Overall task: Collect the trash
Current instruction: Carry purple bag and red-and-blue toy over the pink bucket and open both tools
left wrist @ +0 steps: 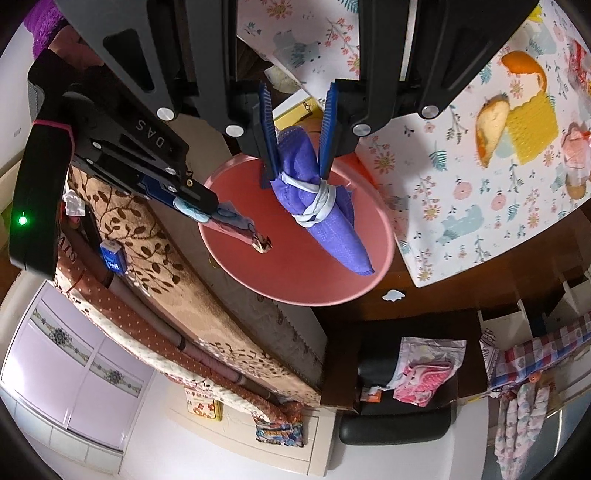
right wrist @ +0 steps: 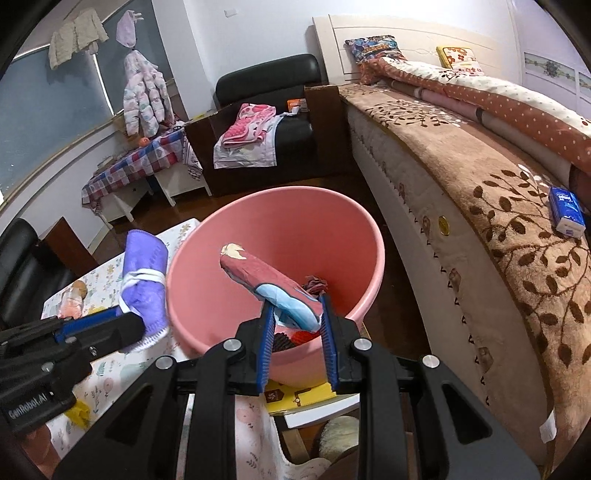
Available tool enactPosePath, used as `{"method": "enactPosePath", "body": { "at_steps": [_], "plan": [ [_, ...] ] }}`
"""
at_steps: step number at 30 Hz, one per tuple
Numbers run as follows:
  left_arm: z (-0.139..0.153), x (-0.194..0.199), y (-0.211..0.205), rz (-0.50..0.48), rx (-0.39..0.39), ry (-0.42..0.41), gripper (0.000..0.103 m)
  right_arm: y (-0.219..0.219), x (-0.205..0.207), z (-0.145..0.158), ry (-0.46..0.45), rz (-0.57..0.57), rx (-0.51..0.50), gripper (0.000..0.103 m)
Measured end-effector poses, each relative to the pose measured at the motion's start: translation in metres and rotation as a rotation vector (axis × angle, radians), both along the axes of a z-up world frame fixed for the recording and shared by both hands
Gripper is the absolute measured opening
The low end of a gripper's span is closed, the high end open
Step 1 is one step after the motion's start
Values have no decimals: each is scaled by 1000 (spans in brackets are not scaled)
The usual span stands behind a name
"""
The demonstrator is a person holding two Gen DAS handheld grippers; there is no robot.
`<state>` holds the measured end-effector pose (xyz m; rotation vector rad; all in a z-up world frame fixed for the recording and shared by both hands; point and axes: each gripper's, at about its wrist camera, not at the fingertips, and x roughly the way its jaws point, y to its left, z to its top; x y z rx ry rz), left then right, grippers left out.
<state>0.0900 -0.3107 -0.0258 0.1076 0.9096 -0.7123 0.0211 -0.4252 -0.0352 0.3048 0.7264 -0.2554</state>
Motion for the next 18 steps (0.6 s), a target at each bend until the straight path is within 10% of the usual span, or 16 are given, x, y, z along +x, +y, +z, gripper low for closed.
{"method": "enactPosePath", "body": {
  "at_steps": [18],
  "plan": [
    [-21,16,-12,14,13,56,33,-4,14,-9,23,-8,3,24]
  ]
}}
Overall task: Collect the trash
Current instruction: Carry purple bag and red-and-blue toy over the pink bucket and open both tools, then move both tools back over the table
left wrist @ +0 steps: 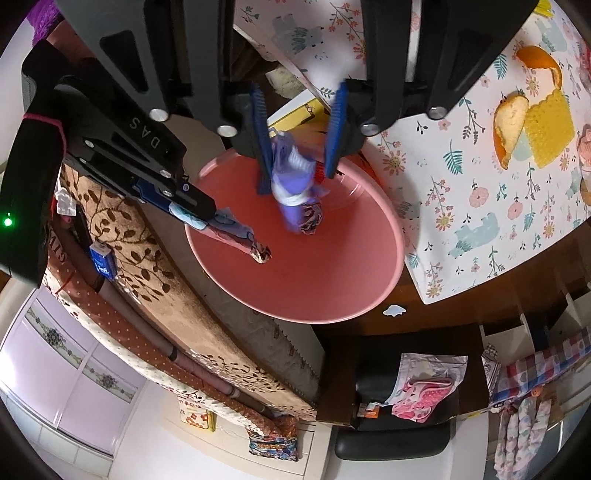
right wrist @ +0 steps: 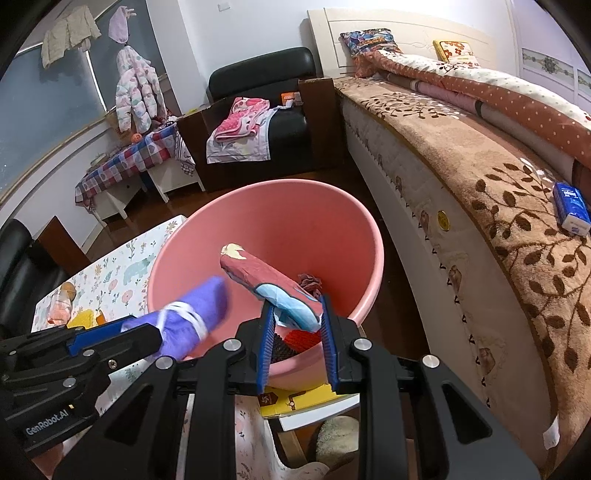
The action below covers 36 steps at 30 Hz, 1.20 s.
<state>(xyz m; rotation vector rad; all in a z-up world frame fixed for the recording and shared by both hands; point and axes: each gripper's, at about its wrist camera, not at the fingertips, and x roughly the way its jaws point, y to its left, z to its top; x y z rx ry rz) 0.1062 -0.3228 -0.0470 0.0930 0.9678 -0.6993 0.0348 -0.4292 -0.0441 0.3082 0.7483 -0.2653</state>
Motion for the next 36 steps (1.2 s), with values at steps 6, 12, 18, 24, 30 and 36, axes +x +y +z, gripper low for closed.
{"method": "enactPosePath", "body": {
  "at_steps": [6,12,18,24,30,36],
  "plan": [
    [1,0,8,14,-18,8,37,2,3,-1,0,4,2,24],
    [4,-4,16,20,-33,10,38,2,3,-1,-11,7,28,30],
    [7,-8,21,20,-45,9,39,3,2,0,-20,14,36,35],
    [8,-11,25,31,-47,11,39,9,-1,2,-23,32,33,35],
    [9,-19,34,47,-45,3,39,17,-7,7,-39,53,21,35],
    [12,-27,47,71,-46,-6,39,27,-15,12,-49,69,21,35]
  ]
}}
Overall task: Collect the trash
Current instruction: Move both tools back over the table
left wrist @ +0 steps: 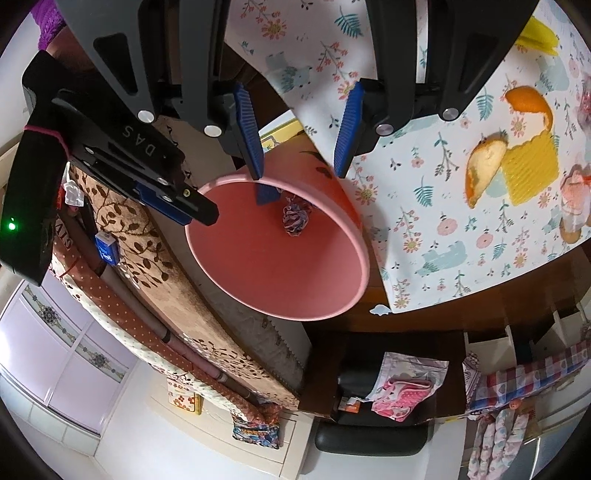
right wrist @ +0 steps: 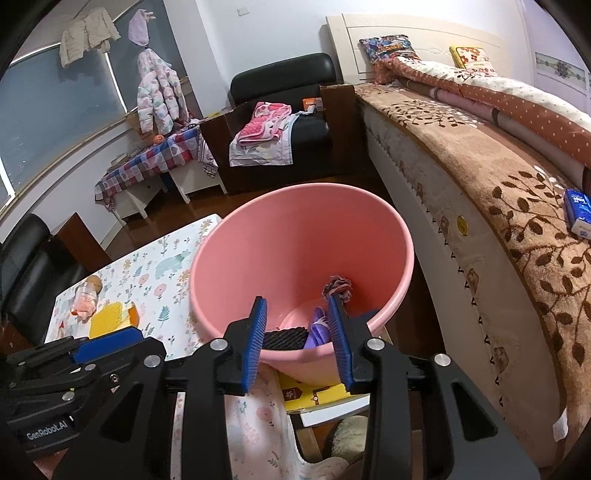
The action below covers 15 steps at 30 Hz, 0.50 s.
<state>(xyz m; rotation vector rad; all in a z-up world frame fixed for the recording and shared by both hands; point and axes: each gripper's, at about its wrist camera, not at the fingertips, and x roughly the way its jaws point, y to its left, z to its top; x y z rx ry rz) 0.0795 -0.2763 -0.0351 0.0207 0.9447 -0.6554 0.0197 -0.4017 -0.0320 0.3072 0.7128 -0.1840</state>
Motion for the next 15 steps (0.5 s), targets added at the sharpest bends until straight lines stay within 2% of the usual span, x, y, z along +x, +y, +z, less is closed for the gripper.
{"method": "enactPosePath", "body": {
  "at_steps": [15],
  "plan": [
    [6,-15,50,98,-2,-16,39,30,-18,11,-29,58,3,35]
  ]
}}
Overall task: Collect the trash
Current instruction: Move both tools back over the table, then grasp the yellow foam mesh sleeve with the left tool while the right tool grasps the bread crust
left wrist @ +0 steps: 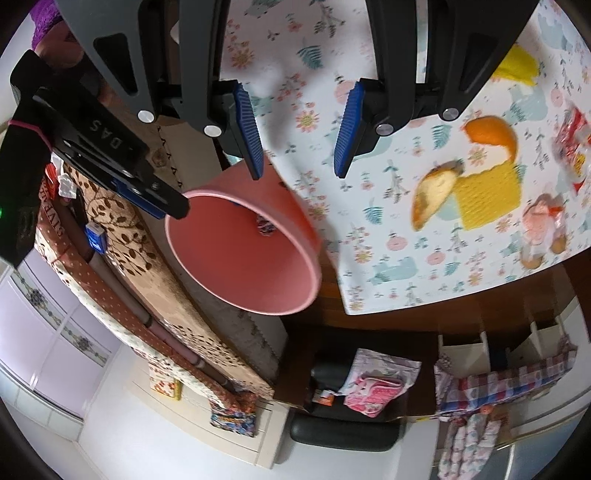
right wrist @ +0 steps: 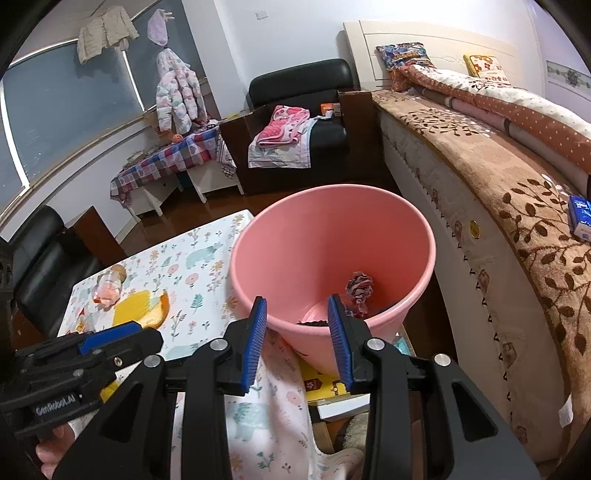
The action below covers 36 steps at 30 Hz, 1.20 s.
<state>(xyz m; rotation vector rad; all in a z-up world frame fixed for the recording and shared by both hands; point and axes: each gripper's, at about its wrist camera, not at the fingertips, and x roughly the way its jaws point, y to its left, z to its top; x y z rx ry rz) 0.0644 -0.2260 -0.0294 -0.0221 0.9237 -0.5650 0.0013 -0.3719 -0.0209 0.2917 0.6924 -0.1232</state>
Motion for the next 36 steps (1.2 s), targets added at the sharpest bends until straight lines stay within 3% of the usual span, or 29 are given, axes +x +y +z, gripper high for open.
{"method": "enactPosePath", "body": {
  "at_steps": [9,21,36],
  "plan": [
    [6,5,57,128,15,-33,42,22,1,-5,15,61,3,35],
    [-21,37,133,301,56,13,45,50,17,-19,56,151,24,35],
    [-65,97,140,337,117,83,45,84,39,-30,85,247,5,35]
  ]
}}
